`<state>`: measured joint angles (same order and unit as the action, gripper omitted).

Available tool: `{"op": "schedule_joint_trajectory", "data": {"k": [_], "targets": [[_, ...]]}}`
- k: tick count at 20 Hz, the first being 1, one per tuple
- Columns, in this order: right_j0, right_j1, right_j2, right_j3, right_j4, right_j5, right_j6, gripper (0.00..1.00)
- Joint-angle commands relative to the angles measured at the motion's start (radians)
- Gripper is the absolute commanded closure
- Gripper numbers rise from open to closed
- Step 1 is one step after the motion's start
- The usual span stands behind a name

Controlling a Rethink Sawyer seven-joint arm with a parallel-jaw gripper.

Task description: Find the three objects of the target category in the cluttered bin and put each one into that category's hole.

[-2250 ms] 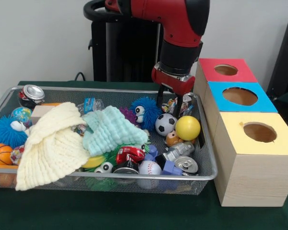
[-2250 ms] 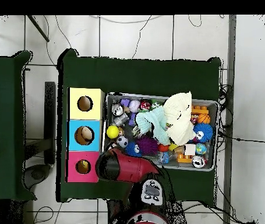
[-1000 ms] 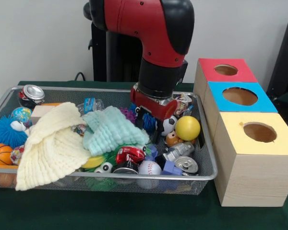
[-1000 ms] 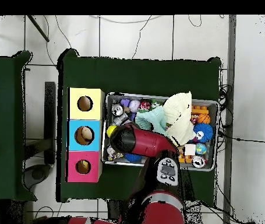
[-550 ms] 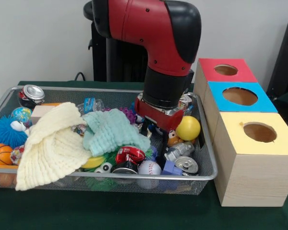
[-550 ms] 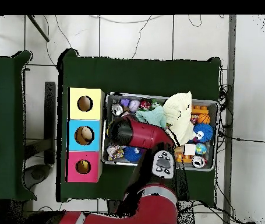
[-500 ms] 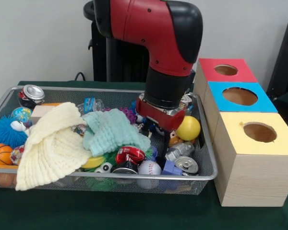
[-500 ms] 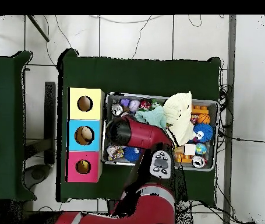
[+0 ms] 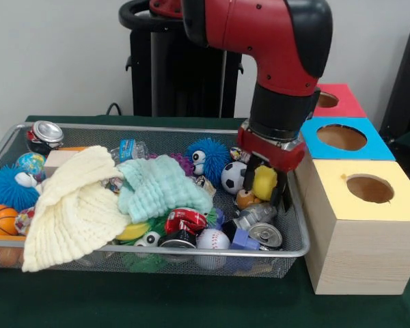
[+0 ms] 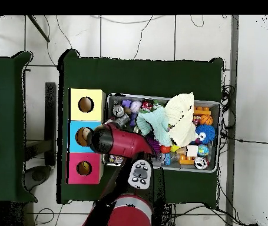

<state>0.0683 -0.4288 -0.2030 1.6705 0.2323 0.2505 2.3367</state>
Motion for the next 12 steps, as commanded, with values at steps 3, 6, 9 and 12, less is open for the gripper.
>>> {"op": "schedule_joint_trajectory", "data": {"k": [3, 6, 9, 12], "targets": [[0.040, -0.040, 0.064, 0.235, 0.116, -0.131, 0.321, 0.00], [0.041, -0.016, 0.075, 0.240, 0.136, -0.170, 0.312, 0.00], [0.041, 0.019, 0.083, 0.237, 0.157, -0.215, 0.299, 0.00], [0.031, 0.047, 0.093, 0.229, 0.171, -0.249, 0.279, 0.00]]}}
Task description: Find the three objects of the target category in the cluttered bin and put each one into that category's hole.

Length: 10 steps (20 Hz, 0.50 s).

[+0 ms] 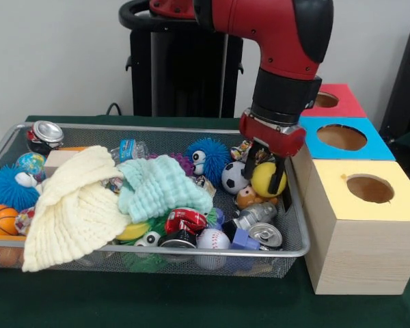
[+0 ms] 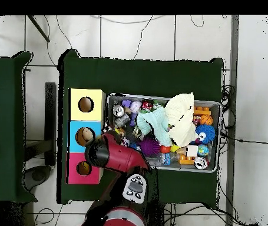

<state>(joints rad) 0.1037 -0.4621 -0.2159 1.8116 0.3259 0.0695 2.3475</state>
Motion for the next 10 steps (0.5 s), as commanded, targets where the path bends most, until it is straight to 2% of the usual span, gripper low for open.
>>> {"op": "schedule_joint_trajectory", "data": {"k": [1, 6, 8, 9, 10], "targets": [[-0.007, 0.091, 0.108, 0.082, 0.081, -0.078, 0.263, 0.00], [-0.001, 0.123, 0.095, 0.053, 0.099, -0.097, 0.227, 0.00], [-0.033, 0.165, 0.118, 0.028, 0.083, -0.116, 0.196, 0.00], [-0.042, 0.185, 0.121, 0.020, 0.057, -0.161, 0.182, 0.00], [-0.051, 0.184, 0.125, 0.024, 0.049, -0.160, 0.173, 0.00]]}}
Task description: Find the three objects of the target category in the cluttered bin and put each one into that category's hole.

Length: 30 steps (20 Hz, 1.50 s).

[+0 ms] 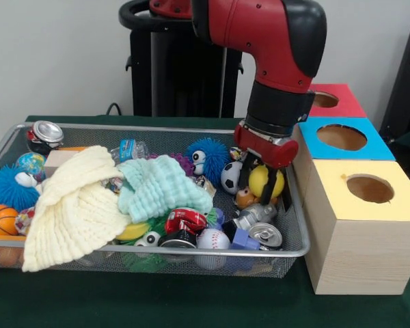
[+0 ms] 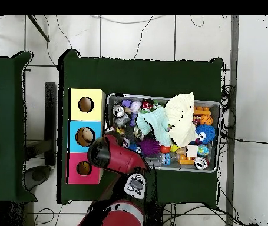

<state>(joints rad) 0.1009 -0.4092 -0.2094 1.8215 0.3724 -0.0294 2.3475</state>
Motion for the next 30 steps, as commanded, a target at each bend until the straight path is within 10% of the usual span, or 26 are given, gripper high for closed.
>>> {"op": "schedule_joint_trajectory", "data": {"k": [1, 10, 30], "targets": [[-0.065, 0.117, 0.120, 0.025, -0.017, -0.049, 0.152, 0.00], [-0.120, -0.041, 0.022, 0.134, -0.123, 0.092, 0.044, 0.00], [-0.084, -0.073, -0.015, 0.088, -0.184, 0.156, 0.099, 0.00]]}}
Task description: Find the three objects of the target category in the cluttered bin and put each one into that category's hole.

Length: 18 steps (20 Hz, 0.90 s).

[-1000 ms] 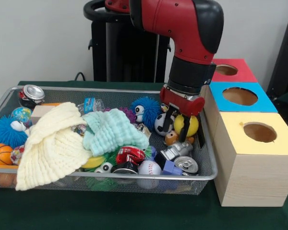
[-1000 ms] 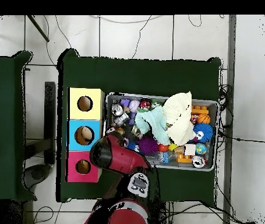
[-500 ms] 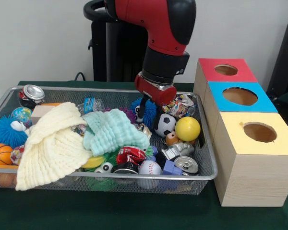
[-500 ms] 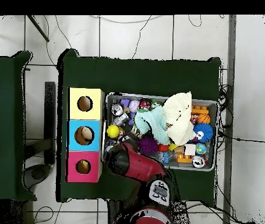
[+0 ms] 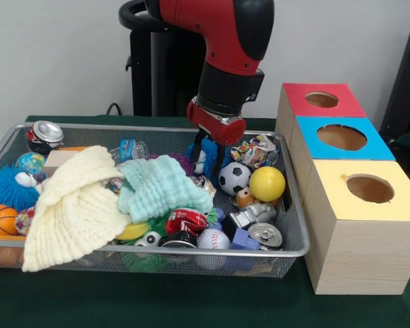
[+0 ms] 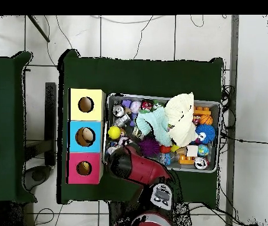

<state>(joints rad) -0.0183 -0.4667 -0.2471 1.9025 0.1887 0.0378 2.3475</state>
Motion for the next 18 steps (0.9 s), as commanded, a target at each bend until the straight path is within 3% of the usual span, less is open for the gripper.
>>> {"op": "schedule_joint_trajectory", "data": {"k": [1, 8, 18], "targets": [[0.045, -0.012, 0.024, 0.002, 0.006, 0.079, 0.107, 0.00], [0.076, -0.009, 0.044, -0.034, 0.003, 0.043, 0.098, 0.00], [0.079, 0.080, 0.082, -0.085, 0.031, -0.026, 0.128, 0.00]]}}
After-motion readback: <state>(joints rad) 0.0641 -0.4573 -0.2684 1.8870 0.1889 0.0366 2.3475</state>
